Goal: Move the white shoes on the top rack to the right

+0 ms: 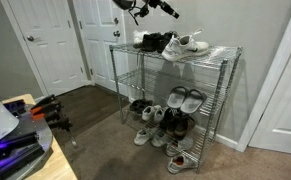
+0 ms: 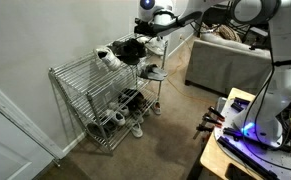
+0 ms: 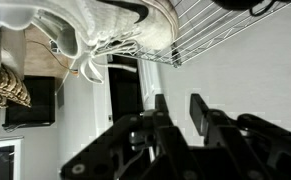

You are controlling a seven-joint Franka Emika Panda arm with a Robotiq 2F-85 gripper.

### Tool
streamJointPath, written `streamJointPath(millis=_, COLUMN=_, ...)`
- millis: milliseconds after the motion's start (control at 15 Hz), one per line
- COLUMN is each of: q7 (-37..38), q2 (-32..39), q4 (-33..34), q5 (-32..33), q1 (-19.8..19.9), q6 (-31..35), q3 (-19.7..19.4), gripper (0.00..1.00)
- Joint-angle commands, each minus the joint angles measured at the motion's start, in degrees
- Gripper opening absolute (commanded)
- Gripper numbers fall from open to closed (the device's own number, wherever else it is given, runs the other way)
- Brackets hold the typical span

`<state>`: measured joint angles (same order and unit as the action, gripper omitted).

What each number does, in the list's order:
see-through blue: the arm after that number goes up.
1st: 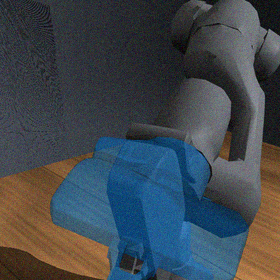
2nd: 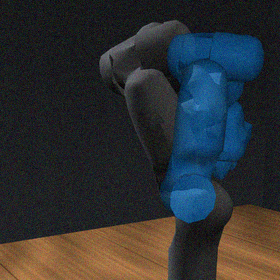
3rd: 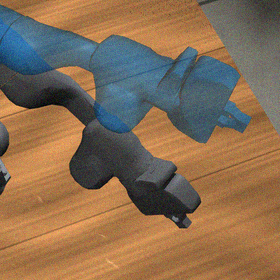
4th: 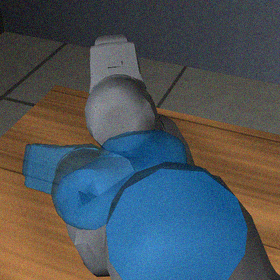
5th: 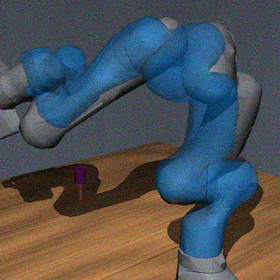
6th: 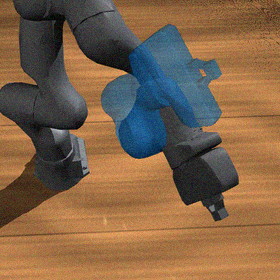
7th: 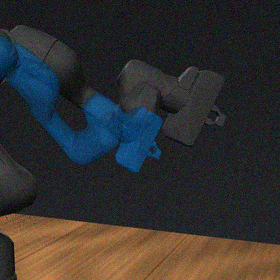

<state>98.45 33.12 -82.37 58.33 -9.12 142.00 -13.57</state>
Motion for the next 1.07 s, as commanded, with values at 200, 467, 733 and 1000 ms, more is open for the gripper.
streamJointPath(millis=200, q7=-1.12, q2=-0.68, q4=-0.69, q5=-0.16, q1=0.65, q6=3.66, q3=5.09, gripper=0.80)
streamJointPath(millis=467, q7=-5.17, q2=-0.82, q4=-0.48, q5=-1.05, q1=-0.30, q6=8.21, q3=8.85, gripper=1.00)
streamJointPath(millis=733, q7=-17.08, q2=0.45, q4=-0.13, q5=-7.74, q1=1.11, q6=9.83, q3=16.42, gripper=1.00)
streamJointPath(millis=1000, q7=-32.90, q2=2.62, q4=1.46, q5=-17.03, q1=-0.45, q6=5.64, q3=20.62, gripper=1.00)
